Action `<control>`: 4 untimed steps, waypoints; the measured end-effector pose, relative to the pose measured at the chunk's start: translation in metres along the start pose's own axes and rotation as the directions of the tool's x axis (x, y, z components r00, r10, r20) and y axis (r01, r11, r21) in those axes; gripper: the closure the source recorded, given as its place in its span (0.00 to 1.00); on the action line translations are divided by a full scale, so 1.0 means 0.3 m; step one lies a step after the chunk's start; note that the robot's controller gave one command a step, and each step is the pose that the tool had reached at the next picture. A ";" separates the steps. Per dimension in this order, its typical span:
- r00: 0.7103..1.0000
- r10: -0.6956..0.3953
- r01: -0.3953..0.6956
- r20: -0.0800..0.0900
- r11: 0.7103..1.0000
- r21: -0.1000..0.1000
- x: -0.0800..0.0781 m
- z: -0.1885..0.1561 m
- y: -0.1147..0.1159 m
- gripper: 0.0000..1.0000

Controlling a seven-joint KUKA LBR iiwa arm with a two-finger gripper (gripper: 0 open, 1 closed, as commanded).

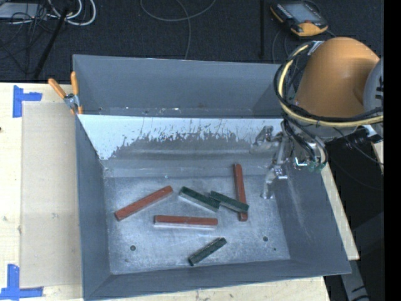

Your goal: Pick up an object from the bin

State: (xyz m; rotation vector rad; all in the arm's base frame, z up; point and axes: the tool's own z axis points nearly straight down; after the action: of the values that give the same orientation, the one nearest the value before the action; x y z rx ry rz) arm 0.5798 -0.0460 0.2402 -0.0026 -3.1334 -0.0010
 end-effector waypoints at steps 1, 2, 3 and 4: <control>1.000 -0.001 0.001 0.008 1.000 0.001 -0.005 -0.015 0.000 0.00; 0.998 -0.056 0.056 0.015 0.998 0.002 -0.036 0.154 -0.005 0.00; 0.999 -0.046 0.046 0.010 0.999 0.001 0.011 0.383 0.117 0.00; 0.998 -0.058 0.058 0.023 0.998 0.001 -0.096 0.547 0.106 1.00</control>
Offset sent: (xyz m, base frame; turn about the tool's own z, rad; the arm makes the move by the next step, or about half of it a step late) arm 0.0253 -0.0055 -0.1702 -0.1732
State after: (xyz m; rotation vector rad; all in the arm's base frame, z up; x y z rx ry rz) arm 0.6072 -0.0141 0.0760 0.0893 -3.1548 -0.0012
